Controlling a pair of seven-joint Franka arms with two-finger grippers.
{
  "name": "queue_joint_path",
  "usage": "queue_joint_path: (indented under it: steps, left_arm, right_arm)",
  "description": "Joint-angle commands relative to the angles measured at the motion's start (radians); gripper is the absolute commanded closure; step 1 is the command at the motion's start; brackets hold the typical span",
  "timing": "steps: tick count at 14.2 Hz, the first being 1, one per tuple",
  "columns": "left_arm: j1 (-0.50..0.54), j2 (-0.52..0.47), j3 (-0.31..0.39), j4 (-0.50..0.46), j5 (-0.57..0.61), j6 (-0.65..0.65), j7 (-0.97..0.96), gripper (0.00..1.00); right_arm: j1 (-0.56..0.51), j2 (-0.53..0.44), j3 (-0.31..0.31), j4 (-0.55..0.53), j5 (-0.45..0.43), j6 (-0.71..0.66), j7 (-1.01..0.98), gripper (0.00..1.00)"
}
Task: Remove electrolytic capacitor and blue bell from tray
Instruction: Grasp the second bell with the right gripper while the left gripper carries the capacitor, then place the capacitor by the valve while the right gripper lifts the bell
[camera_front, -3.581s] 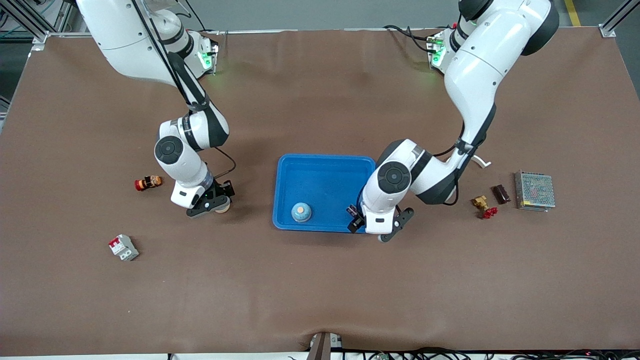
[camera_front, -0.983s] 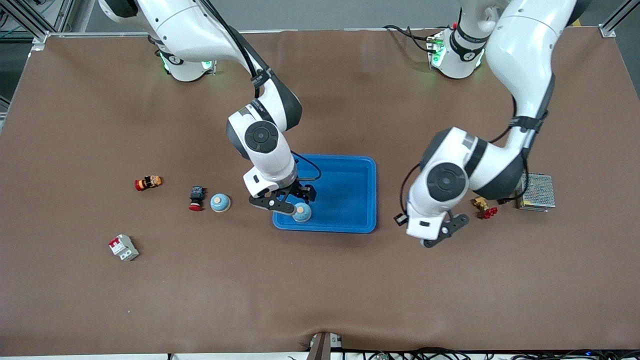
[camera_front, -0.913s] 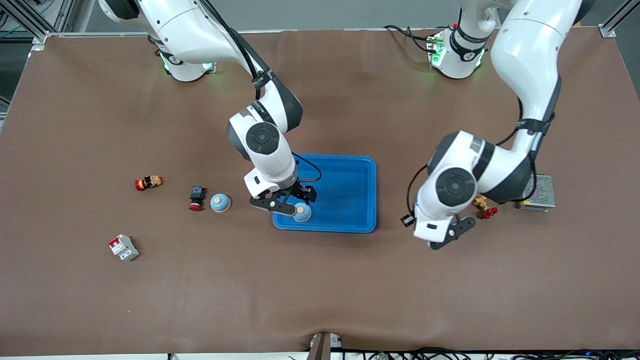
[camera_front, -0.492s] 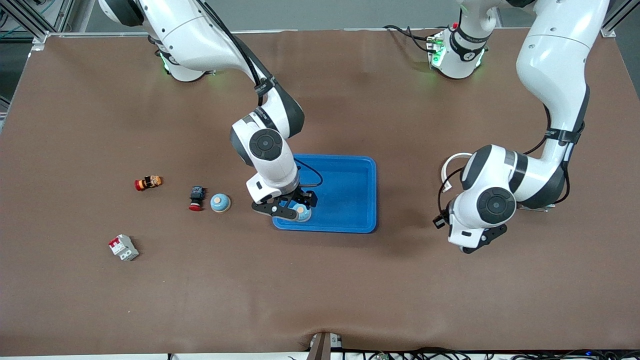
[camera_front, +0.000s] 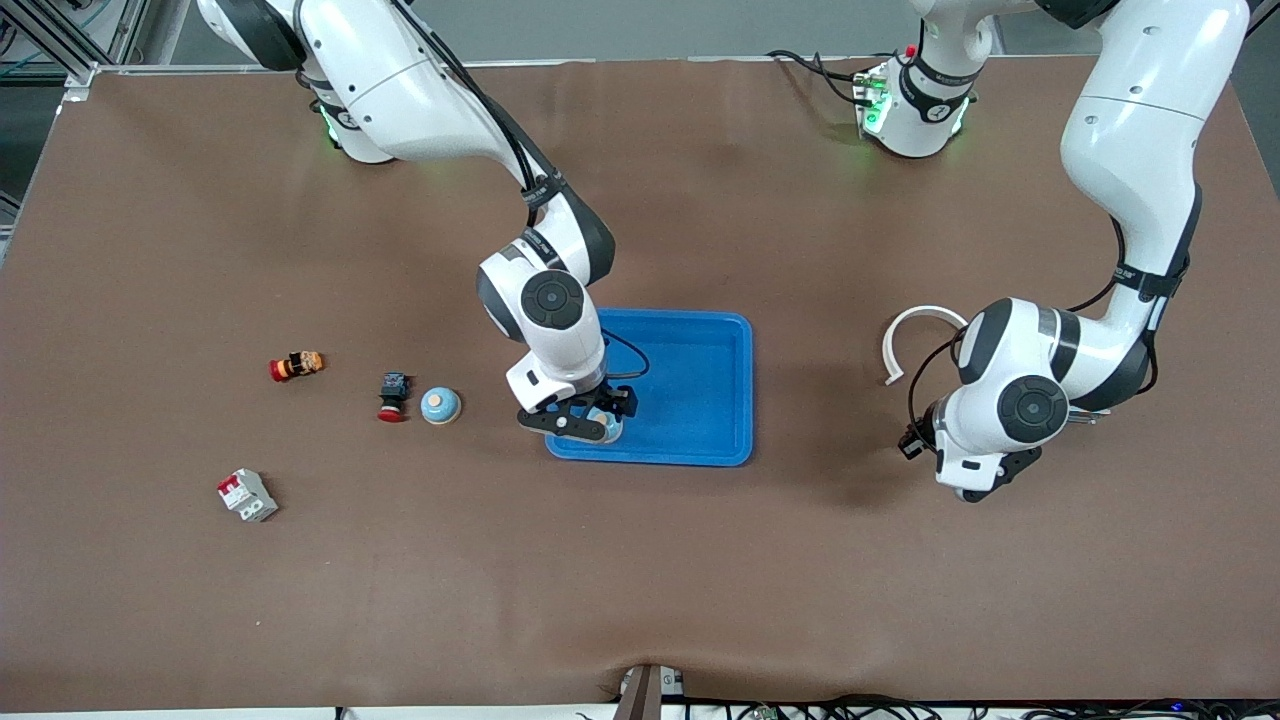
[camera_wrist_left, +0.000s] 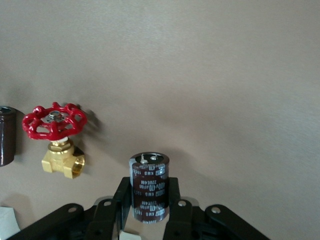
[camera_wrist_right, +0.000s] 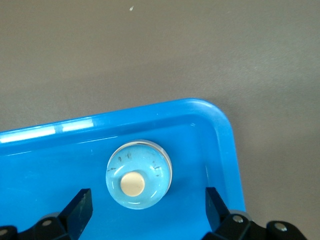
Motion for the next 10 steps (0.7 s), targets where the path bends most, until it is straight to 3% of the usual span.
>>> queue_joint_path:
  steps: [1, 10]
  left_arm:
    - [0.008, -0.020, 0.000, -0.056, 0.027, 0.060, -0.018, 1.00]
    - [0.020, 0.006, 0.002, -0.069, 0.076, 0.075, -0.020, 0.97]
  right_arm:
    - [0.013, 0.035, -0.006, 0.034, -0.028, 0.008, 0.035, 0.00]
    - [0.015, 0.072, -0.006, 0.068, -0.030, 0.022, 0.035, 0.00]
